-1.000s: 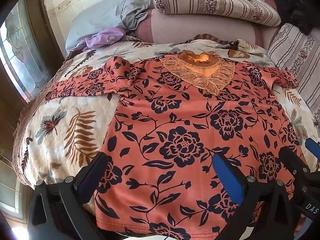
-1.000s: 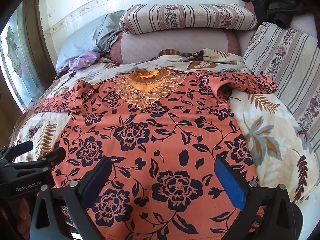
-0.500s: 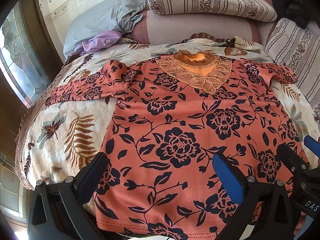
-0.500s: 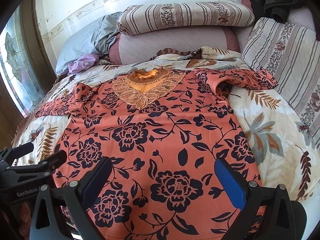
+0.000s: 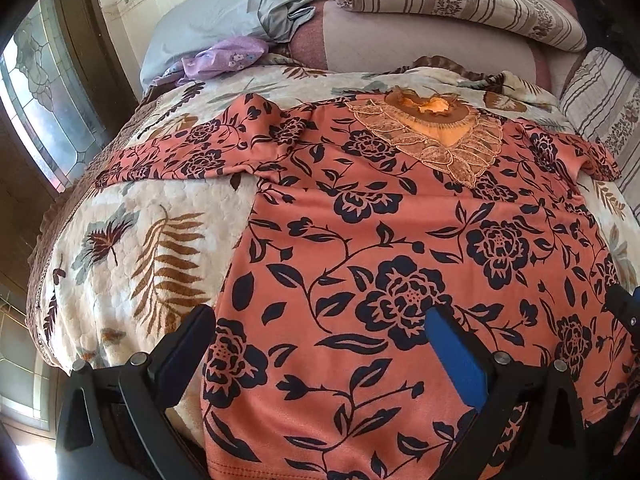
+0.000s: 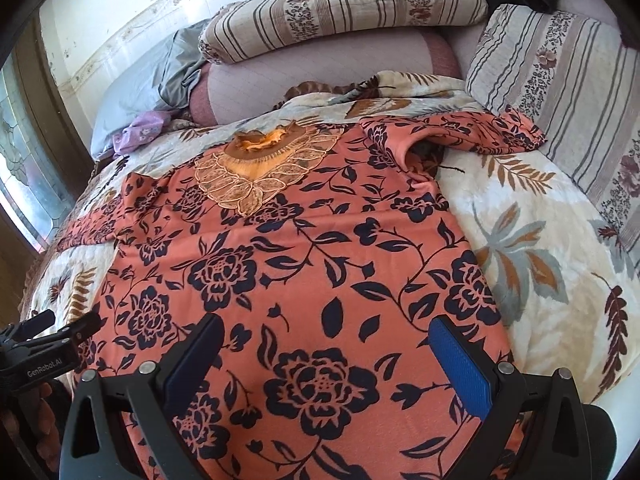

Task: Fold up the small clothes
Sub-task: 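Position both grippers above the hem of the coral blouse, then grasp the blouse sleeve with the right gripper and fold it across the body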

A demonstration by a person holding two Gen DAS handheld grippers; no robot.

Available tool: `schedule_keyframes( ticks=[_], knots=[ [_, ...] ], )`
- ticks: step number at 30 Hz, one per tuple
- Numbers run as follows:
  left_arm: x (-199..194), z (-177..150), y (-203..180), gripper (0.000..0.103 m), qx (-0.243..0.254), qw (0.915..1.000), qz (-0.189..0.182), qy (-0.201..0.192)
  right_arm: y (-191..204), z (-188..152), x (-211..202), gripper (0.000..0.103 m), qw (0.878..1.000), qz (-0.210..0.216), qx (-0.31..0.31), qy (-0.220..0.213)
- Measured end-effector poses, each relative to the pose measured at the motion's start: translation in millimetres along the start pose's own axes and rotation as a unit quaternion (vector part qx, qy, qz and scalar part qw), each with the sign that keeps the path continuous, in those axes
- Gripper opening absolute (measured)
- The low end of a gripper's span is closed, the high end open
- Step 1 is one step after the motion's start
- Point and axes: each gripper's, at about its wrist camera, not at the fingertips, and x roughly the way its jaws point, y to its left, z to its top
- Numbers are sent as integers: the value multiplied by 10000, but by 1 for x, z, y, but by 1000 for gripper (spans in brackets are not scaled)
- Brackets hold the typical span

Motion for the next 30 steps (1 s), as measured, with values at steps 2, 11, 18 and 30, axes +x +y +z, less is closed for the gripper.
schedule_keyframes(
  ticks=[2, 11, 18, 30],
  knots=[
    [3, 1, -6, 103, 43, 9998, -92, 156, 0, 1, 4, 103, 10000, -3, -46, 43],
    [24, 7, -13, 103, 233, 9991, -307, 198, -67, 51, 20, 103, 9926, 934, 734, -263],
    [62, 17, 21, 103, 3, 9994, -295, 154, -268, 114, 93, 94, 9120, 1229, 3884, -491],
    [99, 2, 51, 103, -360, 9981, -493, 40, -342, 186, 189, 49, 8807, 529, 4692, -374]
  ],
)
